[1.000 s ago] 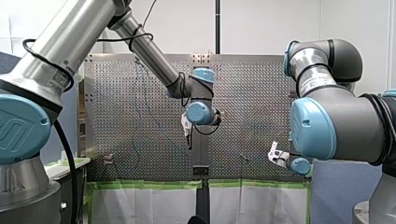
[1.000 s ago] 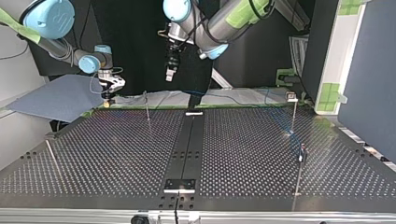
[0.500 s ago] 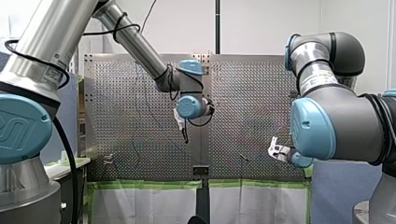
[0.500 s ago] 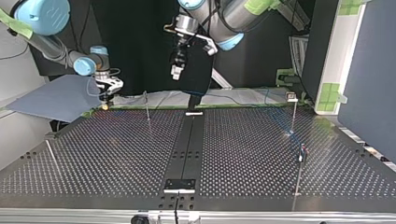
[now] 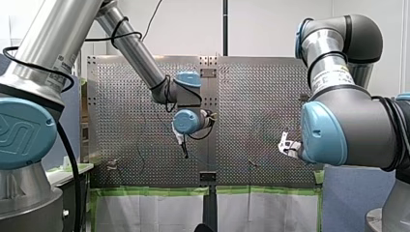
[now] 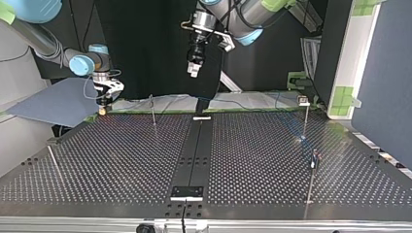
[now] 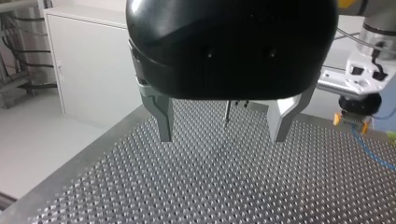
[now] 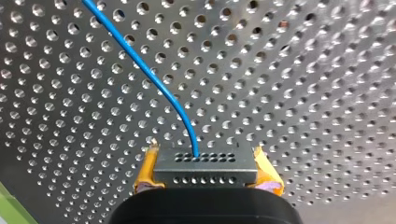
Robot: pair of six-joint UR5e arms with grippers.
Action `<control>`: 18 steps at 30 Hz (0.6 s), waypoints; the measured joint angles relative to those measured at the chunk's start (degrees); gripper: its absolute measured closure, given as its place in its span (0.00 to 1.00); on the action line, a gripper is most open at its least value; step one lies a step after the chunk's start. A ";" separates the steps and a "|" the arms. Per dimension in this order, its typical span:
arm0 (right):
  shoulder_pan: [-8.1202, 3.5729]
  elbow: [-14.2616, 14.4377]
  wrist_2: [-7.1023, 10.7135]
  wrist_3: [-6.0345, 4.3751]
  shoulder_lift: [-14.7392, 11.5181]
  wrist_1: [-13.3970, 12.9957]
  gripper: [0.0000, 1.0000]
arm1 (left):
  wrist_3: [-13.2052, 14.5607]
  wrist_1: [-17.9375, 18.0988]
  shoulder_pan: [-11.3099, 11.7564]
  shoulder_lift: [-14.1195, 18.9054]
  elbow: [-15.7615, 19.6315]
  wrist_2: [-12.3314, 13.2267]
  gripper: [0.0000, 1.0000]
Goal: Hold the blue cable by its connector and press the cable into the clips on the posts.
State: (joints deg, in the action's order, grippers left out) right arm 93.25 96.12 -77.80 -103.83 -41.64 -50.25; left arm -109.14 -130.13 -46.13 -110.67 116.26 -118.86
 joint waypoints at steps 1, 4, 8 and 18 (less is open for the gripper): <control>0.13 0.44 -0.12 0.01 -0.44 0.05 1.00 | -0.10 0.43 0.15 -0.05 0.42 -0.02 0.00; 0.51 1.78 -0.34 0.10 -1.80 0.40 1.00 | -0.39 1.94 0.76 -0.51 1.94 0.00 0.00; 0.77 3.04 -0.93 0.22 -3.69 0.96 1.00 | -1.02 3.79 1.54 -1.18 3.79 0.38 0.00; 1.00 4.46 -1.00 -1.28 -8.09 0.60 1.00 | 0.26 7.62 2.32 -1.33 7.62 1.92 0.00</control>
State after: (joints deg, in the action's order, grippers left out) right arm 94.25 100.58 -78.81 -105.10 -49.73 -49.66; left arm -108.88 -122.51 -43.81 -111.99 123.88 -116.95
